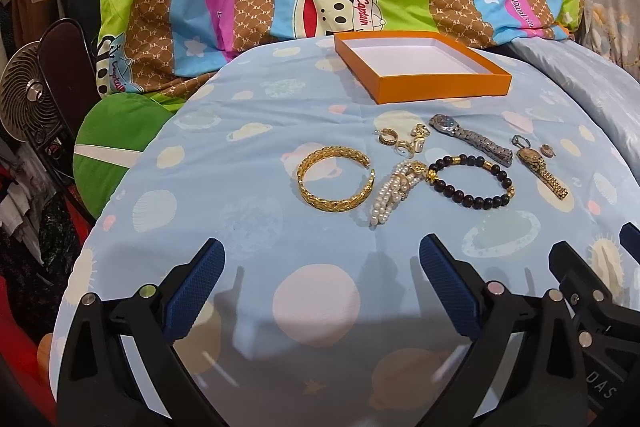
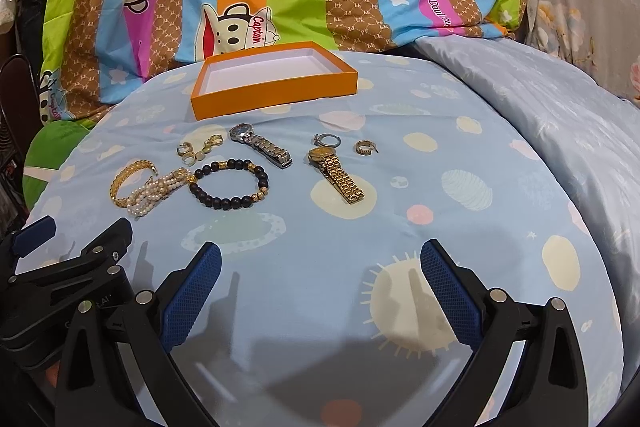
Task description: Organize jewelry
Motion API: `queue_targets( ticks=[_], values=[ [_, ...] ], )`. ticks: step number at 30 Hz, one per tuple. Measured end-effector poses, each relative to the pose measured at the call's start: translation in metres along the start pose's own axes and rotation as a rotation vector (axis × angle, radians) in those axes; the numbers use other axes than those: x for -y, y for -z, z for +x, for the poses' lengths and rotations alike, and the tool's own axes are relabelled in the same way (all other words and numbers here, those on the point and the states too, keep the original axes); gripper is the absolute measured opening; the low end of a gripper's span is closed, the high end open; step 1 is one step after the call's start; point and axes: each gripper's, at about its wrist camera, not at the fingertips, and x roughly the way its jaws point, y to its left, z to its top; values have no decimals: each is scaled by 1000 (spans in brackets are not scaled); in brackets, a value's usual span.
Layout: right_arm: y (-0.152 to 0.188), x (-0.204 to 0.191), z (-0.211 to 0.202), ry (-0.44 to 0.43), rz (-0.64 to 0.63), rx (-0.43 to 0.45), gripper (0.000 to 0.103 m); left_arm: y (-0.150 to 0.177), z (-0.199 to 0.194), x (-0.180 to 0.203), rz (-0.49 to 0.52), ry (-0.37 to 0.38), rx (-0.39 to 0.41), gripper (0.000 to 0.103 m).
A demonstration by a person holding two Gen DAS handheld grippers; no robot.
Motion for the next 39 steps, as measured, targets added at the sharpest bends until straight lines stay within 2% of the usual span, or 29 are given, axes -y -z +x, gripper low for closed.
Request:
queue_targets(
  ticks=[39],
  values=[
    [0, 1, 1, 0, 0, -1, 98, 1, 0, 2, -2, 7, 2, 94]
  ],
)
